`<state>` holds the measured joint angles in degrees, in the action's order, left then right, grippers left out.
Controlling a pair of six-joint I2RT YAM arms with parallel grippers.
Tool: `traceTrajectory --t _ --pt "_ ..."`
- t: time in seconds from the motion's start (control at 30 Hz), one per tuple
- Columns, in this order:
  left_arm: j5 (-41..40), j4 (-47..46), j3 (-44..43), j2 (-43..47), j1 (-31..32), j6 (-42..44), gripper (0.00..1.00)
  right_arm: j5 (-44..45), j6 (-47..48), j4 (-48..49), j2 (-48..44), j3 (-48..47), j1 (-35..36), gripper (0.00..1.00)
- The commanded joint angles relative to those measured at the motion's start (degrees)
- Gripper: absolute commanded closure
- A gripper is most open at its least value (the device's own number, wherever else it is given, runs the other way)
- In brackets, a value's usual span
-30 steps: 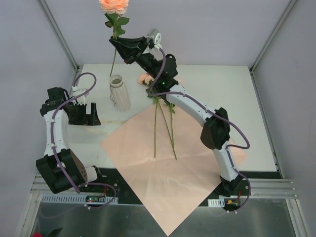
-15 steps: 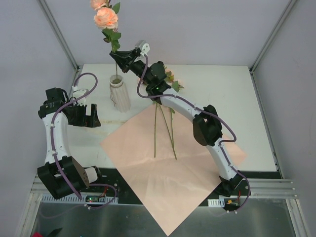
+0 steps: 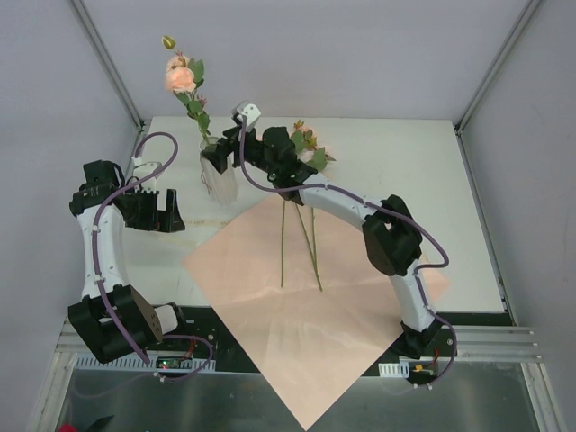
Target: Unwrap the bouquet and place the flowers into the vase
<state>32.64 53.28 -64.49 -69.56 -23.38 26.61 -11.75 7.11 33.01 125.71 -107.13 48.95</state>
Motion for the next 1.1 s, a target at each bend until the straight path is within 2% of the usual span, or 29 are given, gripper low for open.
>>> traceTrajectory --t 0.0,0.03,0.07,0.17,0.23,0.27,0.3,0.33,0.37,0.4,0.43,0.5,0.6,0.8,1.07 --pt "2.43 1.04 -1.25 0.39 -0.88 0.37 0.01 2.08 3.95 -3.04 -14.25 9.18 -0.87 0.03" --pt "2.43 1.04 -1.34 0.39 -0.79 0.37 0.01 2.25 4.57 -3.22 -16.00 11.40 -0.96 0.00" --pt "2.77 1.04 -1.17 0.39 -0.79 0.37 0.01 2.17 5.27 -3.74 -19.24 13.25 -0.96 0.03" --pt "2.43 0.78 -0.99 0.56 -0.88 0.37 0.01 4.27 6.77 -9.35 -24.96 19.14 -1.66 0.03" --pt "2.34 0.86 -0.81 0.57 -0.88 0.55 0.01 7.43 4.41 -19.27 -27.09 19.24 -2.36 0.03" --pt "2.25 0.78 -0.73 0.65 -0.97 0.55 0.01 8.66 1.01 -27.92 -27.18 18.55 -3.32 0.03" --pt "2.16 0.69 -0.64 0.65 -1.06 0.81 0.01 13.20 -1.46 -32.44 -27.01 17.49 -3.77 0.03" --pt "2.07 0.86 -0.73 0.74 -0.97 0.81 0.01 13.76 -1.14 -35.71 -25.70 16.79 -4.38 0.03" --pt "1.99 0.78 -0.64 0.48 -1.06 0.81 0.01 12.55 -0.44 -39.22 -25.08 17.04 -6.30 0.03" --pt "1.99 0.78 -0.64 0.39 -1.06 0.90 0.01 6.45 -0.43 -39.52 -24.47 18.00 -7.45 0.03" --pt "1.99 0.78 -0.64 0.30 -1.06 0.99 0.01 5.26 -1.13 -39.87 -22.89 18.71 -8.33 0.07" --pt "1.81 0.78 -1.07 -0.05 -0.97 0.81 0.01 11.36 -1.31 -46.18 -20.78 16.44 -8.43 0.16" --pt "2.07 0.86 -1.17 -0.14 -0.97 0.64 0.01 14.82 -0.70 -49.18 -17.17 15.46 -8.61 0.18" --pt "1.29 0.86 -0.03 0.13 -0.97 1.77 0.01 13.69 -0.87 -54.01 -10.41 12.22 -9.40 0.27" --pt "0.84 1.04 0.94 1.53 -0.97 3.80 0.01 14.29 -1.31 -54.02 -6.27 12.12 -9.84 0.37"
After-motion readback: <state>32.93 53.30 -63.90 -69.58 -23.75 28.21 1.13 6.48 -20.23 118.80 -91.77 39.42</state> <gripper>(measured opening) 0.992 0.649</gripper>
